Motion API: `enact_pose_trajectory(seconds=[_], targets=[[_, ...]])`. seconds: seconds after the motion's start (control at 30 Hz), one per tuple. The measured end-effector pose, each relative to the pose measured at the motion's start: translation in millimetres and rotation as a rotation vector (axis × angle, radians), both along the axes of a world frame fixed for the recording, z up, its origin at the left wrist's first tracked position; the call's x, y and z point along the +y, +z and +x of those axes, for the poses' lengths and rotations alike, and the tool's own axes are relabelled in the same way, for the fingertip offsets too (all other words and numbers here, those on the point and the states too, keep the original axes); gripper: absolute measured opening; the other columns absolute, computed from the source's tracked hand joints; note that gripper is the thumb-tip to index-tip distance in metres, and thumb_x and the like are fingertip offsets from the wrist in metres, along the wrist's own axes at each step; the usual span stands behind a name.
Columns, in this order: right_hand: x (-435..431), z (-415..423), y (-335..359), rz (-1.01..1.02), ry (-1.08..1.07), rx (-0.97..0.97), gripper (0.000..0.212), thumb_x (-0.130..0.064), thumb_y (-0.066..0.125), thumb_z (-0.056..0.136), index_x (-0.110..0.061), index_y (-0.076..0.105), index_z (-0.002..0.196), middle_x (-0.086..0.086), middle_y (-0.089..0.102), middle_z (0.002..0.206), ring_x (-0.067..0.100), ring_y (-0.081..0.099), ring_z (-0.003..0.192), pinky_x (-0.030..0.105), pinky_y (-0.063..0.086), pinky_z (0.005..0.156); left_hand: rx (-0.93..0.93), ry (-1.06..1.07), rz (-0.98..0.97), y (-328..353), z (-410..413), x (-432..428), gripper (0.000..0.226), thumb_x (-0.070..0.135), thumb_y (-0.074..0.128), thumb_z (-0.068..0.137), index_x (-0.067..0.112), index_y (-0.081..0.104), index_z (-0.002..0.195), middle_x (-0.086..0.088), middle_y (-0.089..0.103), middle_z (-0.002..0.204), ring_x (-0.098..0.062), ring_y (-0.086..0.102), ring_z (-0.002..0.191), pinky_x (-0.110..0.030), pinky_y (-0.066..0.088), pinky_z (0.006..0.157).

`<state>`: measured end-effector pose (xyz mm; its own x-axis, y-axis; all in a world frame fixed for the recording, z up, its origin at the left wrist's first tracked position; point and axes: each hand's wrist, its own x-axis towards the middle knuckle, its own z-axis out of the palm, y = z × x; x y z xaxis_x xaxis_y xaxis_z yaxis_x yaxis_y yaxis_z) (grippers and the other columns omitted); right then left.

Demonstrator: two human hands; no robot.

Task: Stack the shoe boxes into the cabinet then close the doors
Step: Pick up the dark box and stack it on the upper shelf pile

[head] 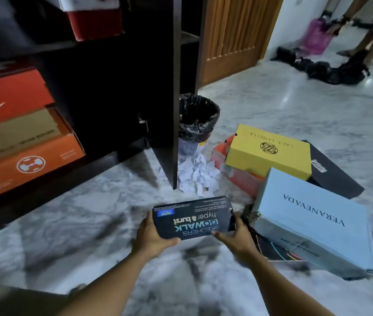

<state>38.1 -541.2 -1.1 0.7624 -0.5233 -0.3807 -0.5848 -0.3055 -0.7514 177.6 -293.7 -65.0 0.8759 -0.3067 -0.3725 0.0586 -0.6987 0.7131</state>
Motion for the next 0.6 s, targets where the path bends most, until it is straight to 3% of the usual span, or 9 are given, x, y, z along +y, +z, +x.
enact_pose_trajectory(seconds=[0.03, 0.1, 0.17, 0.23, 0.3, 0.43, 0.5, 0.6], targets=[[1, -1, -7, -0.012, -0.018, -0.005, 0.103, -0.049, 0.089, 0.064, -0.023, 0.035, 0.148, -0.001, 0.054, 0.137, 0.018, 0.054, 0.12, 0.035, 0.046, 0.104, 0.038, 0.007, -0.021, -2, -1, 2, 0.135, 0.07, 0.09, 0.027, 0.047, 0.022, 0.142, 0.007, 0.058, 0.124, -0.017, 0.061, 0.111, -0.043, 0.06, 0.074], [3, -4, -21, -0.075, -0.022, -0.019, 0.105, -0.049, 0.088, 0.064, -0.022, 0.034, 0.149, 0.003, 0.05, 0.141, 0.022, 0.048, 0.129, 0.035, 0.041, 0.109, 0.061, 0.014, -0.055, -12, -2, 6, 0.153, 0.065, 0.094, 0.027, 0.042, 0.008, 0.151, 0.002, 0.054, 0.133, -0.019, 0.058, 0.119, -0.037, 0.058, 0.087], [7, -6, -29, -0.124, -0.019, -0.049, 0.105, -0.05, 0.089, 0.062, -0.023, 0.035, 0.148, 0.004, 0.046, 0.141, 0.022, 0.045, 0.131, 0.031, 0.037, 0.11, 0.096, 0.016, -0.089, 0, -9, 9, 0.143, 0.033, 0.1, 0.047, 0.024, 0.009, 0.157, 0.0, 0.053, 0.138, -0.016, 0.055, 0.122, -0.015, 0.051, 0.086], [10, -4, -40, -0.115, -0.017, -0.052, 0.113, -0.054, 0.09, 0.057, -0.021, 0.034, 0.149, 0.004, 0.042, 0.137, 0.021, 0.044, 0.131, 0.029, 0.034, 0.112, 0.101, 0.022, -0.142, 4, -8, 13, 0.126, 0.007, 0.095, 0.057, 0.016, 0.017, 0.155, 0.004, 0.055, 0.133, -0.012, 0.055, 0.115, 0.002, 0.043, 0.07], [14, -1, -47, -0.099, -0.021, -0.049, 0.123, -0.059, 0.091, 0.051, -0.019, 0.031, 0.151, 0.002, 0.039, 0.13, 0.02, 0.045, 0.129, 0.028, 0.034, 0.112, 0.065, 0.035, -0.182, 5, -6, 18, 0.12, 0.009, 0.096, 0.056, 0.019, 0.025, 0.152, 0.008, 0.056, 0.128, -0.008, 0.055, 0.111, 0.004, 0.04, 0.066], [18, 5, -52, -0.066, -0.01, -0.077, 0.138, -0.068, 0.09, 0.038, -0.029, 0.028, 0.155, 0.0, 0.037, 0.116, 0.016, 0.048, 0.116, 0.027, 0.038, 0.109, 0.024, 0.057, -0.206, -3, 0, 32, 0.124, 0.018, 0.099, 0.051, 0.027, 0.027, 0.151, 0.014, 0.055, 0.129, -0.004, 0.055, 0.114, 0.004, 0.038, 0.075], [20, 7, -53, -0.025, -0.018, -0.087, 0.131, -0.061, 0.094, 0.04, -0.036, 0.031, 0.152, 0.0, 0.04, 0.119, 0.015, 0.047, 0.114, 0.029, 0.038, 0.109, 0.03, 0.056, -0.221, -3, 1, 34, 0.125, 0.02, 0.099, 0.05, 0.031, 0.027, 0.151, 0.014, 0.055, 0.13, -0.002, 0.056, 0.114, 0.003, 0.039, 0.077], [21, 10, -55, 0.103, -0.025, -0.229, 0.11, -0.039, 0.102, 0.044, -0.033, 0.046, 0.139, -0.001, 0.06, 0.13, 0.017, 0.061, 0.118, 0.045, 0.051, 0.103, 0.031, 0.054, -0.259, 1, 2, 34, 0.114, 0.019, 0.099, 0.05, 0.039, 0.034, 0.141, 0.022, 0.058, 0.122, 0.016, 0.055, 0.104, 0.002, 0.04, 0.074]])
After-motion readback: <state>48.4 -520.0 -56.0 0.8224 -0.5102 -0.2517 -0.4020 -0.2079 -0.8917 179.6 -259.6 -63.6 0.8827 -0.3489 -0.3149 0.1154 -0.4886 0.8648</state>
